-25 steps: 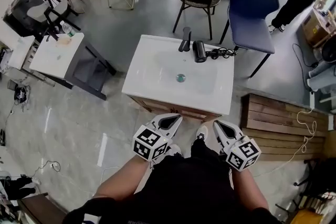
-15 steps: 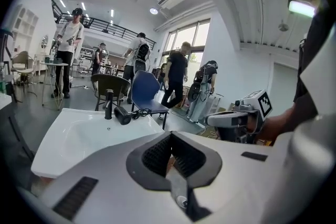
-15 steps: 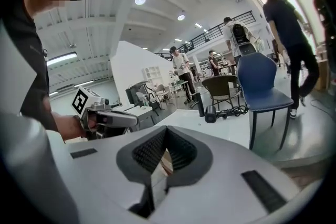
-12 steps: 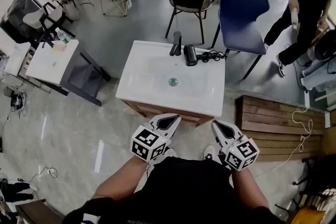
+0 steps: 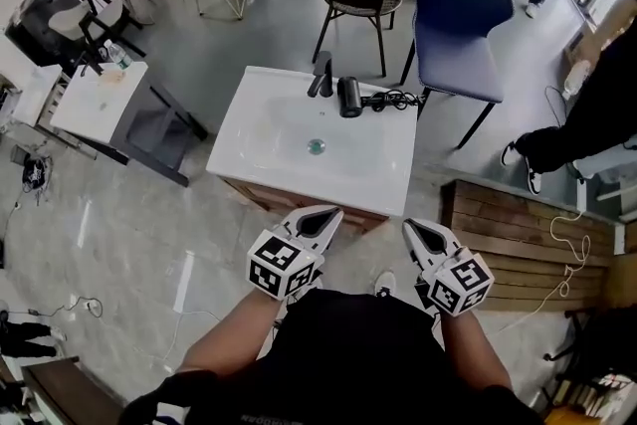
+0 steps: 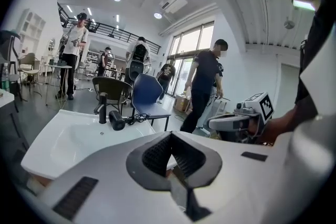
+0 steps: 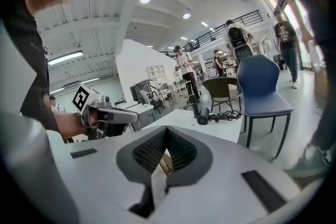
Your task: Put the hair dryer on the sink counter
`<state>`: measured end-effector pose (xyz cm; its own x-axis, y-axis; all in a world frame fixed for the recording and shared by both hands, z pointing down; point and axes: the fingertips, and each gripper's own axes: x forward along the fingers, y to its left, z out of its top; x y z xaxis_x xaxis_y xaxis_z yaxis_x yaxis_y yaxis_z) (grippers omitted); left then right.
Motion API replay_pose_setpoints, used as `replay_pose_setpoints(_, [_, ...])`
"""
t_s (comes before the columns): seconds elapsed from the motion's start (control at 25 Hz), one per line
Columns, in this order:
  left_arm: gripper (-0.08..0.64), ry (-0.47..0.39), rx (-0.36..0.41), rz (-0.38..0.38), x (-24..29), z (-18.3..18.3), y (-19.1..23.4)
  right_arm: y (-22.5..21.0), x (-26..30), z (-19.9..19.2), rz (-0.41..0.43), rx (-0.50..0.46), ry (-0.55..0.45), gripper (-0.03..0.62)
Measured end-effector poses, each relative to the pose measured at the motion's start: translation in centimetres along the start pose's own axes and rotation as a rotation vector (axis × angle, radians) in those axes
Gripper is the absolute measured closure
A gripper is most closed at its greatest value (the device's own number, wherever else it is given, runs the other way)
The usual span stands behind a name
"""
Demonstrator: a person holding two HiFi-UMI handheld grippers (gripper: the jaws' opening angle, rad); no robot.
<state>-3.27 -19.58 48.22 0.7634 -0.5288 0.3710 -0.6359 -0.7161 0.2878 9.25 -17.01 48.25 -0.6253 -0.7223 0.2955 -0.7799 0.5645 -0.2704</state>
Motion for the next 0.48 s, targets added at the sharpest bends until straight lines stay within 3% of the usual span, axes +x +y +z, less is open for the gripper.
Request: replay_pose_setpoints(0.48, [0.560,0.049,0.009,0.043,1.6,-1.0,-2.6,-1.6,-0.9,-0.9,0.063,0.013,-0.007,0.589])
